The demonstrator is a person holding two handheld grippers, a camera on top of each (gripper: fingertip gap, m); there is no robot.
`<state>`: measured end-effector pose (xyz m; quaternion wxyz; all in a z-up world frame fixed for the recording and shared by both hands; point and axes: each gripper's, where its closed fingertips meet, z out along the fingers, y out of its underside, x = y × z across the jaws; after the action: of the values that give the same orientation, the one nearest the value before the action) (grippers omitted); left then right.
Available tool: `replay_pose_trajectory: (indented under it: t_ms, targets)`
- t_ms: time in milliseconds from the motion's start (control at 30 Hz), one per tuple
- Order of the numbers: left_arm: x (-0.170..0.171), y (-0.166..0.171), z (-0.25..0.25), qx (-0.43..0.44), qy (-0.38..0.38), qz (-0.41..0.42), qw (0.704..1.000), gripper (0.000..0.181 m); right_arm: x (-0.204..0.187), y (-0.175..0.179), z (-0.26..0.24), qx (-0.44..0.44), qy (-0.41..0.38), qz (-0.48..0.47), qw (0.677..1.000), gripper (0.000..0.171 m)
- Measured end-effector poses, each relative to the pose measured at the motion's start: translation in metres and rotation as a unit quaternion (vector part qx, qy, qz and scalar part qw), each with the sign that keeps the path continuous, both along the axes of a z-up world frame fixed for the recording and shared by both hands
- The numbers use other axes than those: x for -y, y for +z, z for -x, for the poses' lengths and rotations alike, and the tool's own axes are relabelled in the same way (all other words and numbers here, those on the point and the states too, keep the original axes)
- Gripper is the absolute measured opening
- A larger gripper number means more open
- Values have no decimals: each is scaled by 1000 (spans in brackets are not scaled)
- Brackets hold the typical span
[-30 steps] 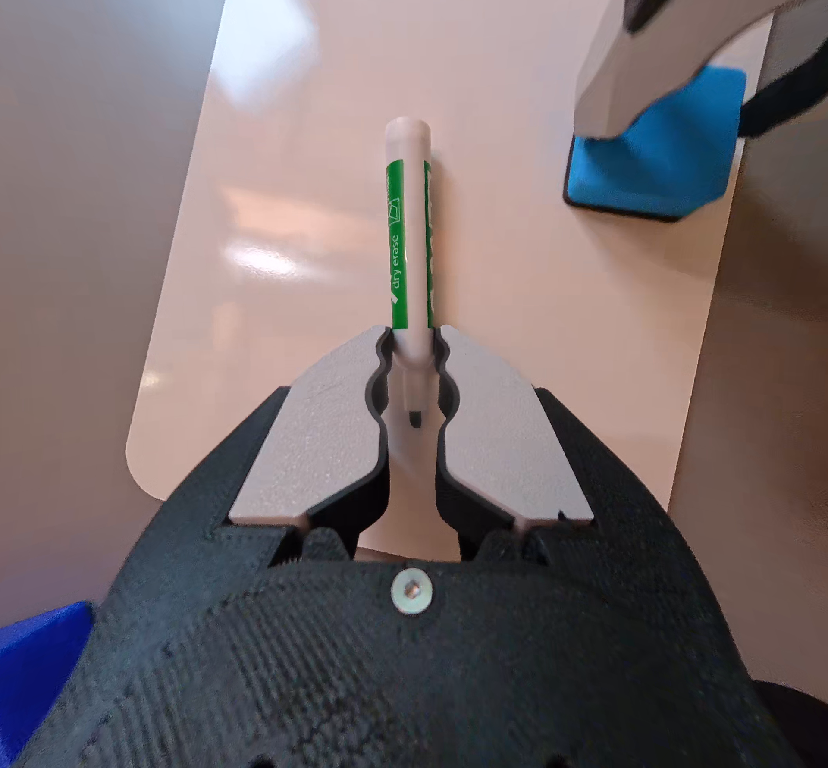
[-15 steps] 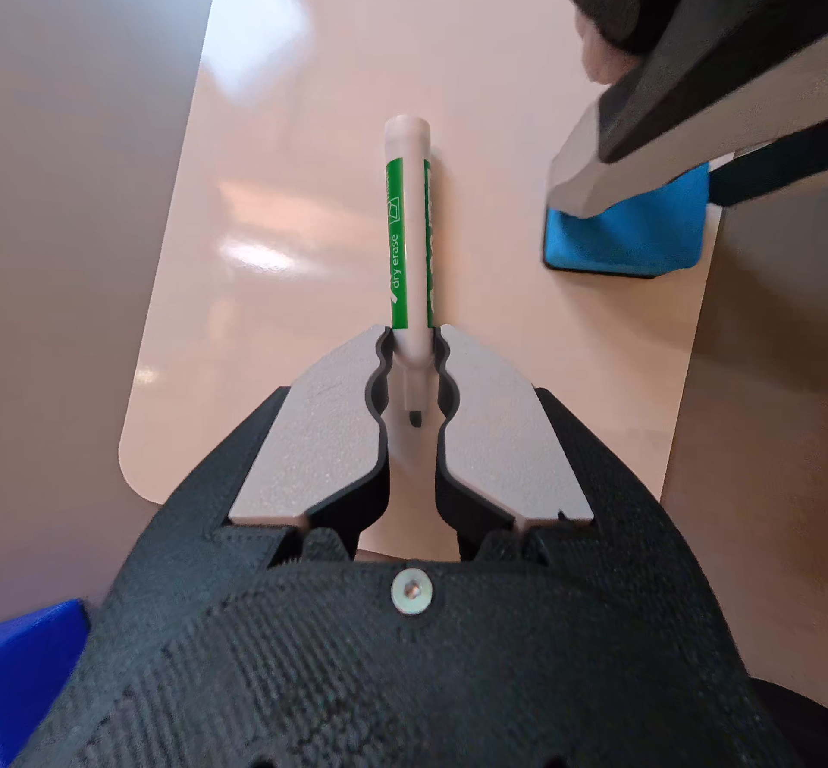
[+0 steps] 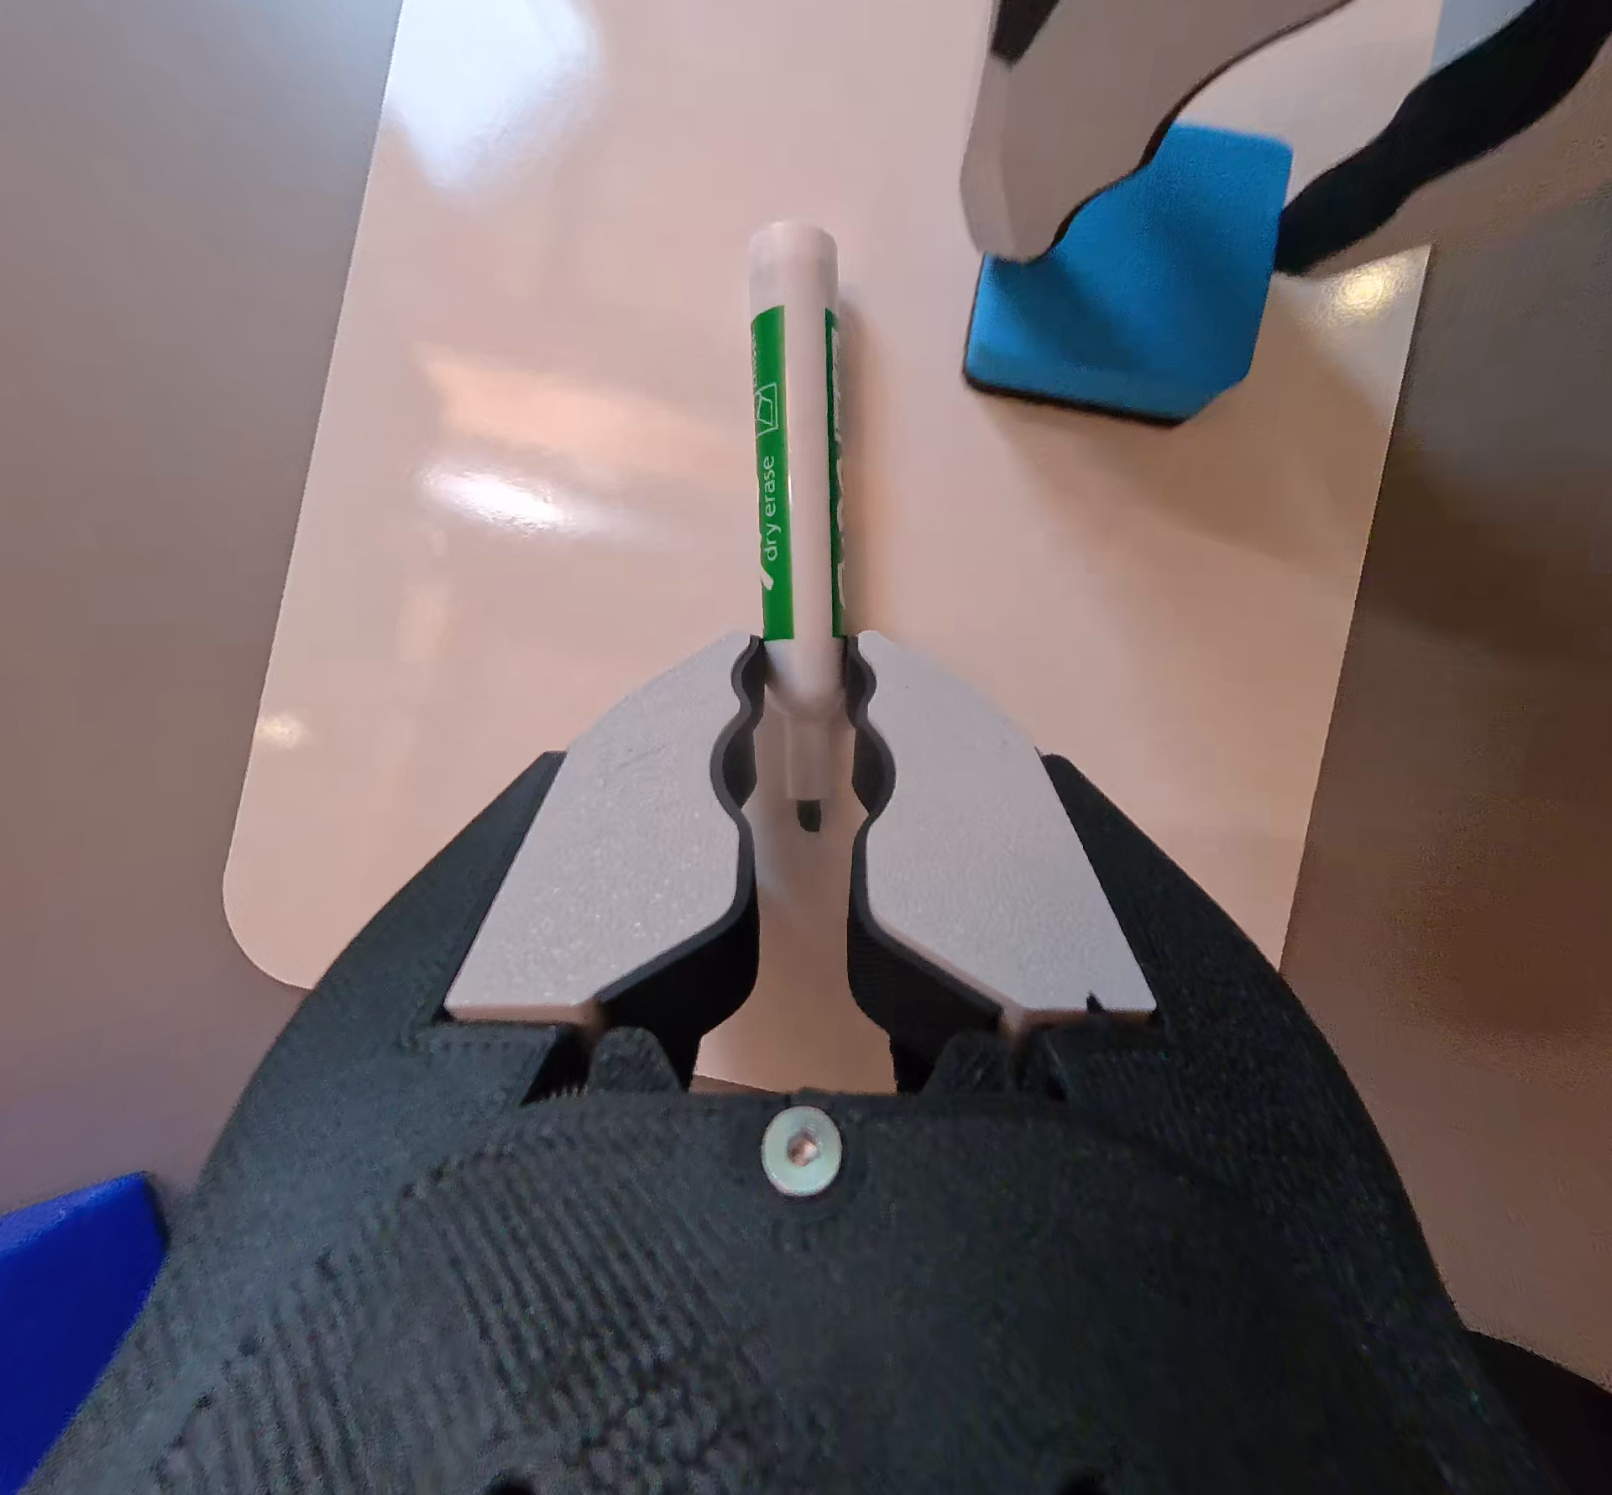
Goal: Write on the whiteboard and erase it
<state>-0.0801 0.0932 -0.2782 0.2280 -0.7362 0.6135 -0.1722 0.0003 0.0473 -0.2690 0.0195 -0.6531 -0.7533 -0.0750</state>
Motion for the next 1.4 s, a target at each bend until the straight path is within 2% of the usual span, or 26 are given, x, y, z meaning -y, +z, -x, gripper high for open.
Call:
replay_pose_trajectory:
  t_ms: [67, 167, 233, 333, 400, 467, 533, 633, 733, 800, 867, 933, 1000, 1133, 1333, 1400]
  targets:
    - [0, 0, 0, 1, 0, 1, 1000, 18, 8, 0, -11, 20, 16, 11, 1000, 51]
    - [0, 0, 0, 0, -2, 3, 1000, 18, 29, 0, 8, 11, 58, 11, 998, 51]
    - [0, 0, 0, -2, -3, 2, 1000, 18, 18, 0, 15, 8, 46, -3, 999, 51]
    - [0, 0, 0, -1, -2, 0, 1000, 18, -1, 0, -5, 24, 5, 3, 1000, 51]
    - [1, 0, 0, -2, -4, 0, 1000, 18, 15, 1, -10, 32, 25, 24, 999, 51]
    - [1, 0, 0, -2, -6, 3, 1000, 18, 34, 0, 8, 16, 62, 24, 998, 51]
    - [1, 0, 0, -1, -5, 3, 1000, 18, 25, 0, 20, 1, 60, 6, 998, 51]
    - [1, 0, 0, 1, -3, 2, 1000, 18, 2, 0, -6, 7, 18, 9, 1000, 51]
    - [1, 0, 0, 4, -5, 6, 1000, 18, 17, 6, -29, -13, 21, 52, 998, 51]
    - [1, 0, 0, 4, -5, 6, 1000, 18, -14, 22, -39, -64, -31, 15, 997, 52]
    - [1, 0, 0, 2, -5, 2, 1000, 18, -66, 42, -64, -102, -128, -20, 986, 52]
    - [4, 0, -1, 1, -9, 1, 1000, 18, -118, 50, -100, -109, -212, -53, 970, 52]
    - [4, 0, -2, -3, -11, -4, 1000, 18, -151, 45, -130, -85, -247, -61, 963, 52]
    - [4, 0, -2, -8, -15, -13, 1000, 18, -178, 24, -158, -35, -219, -41, 974, 52]
    - [4, 0, -3, -2, -20, -5, 1000, 18, -175, -2, -161, 6, -148, -14, 989, 53]
    - [4, 0, -3, 0, -23, -5, 1000, 18, -177, -1, -161, 9, -139, -32, 990, 62]
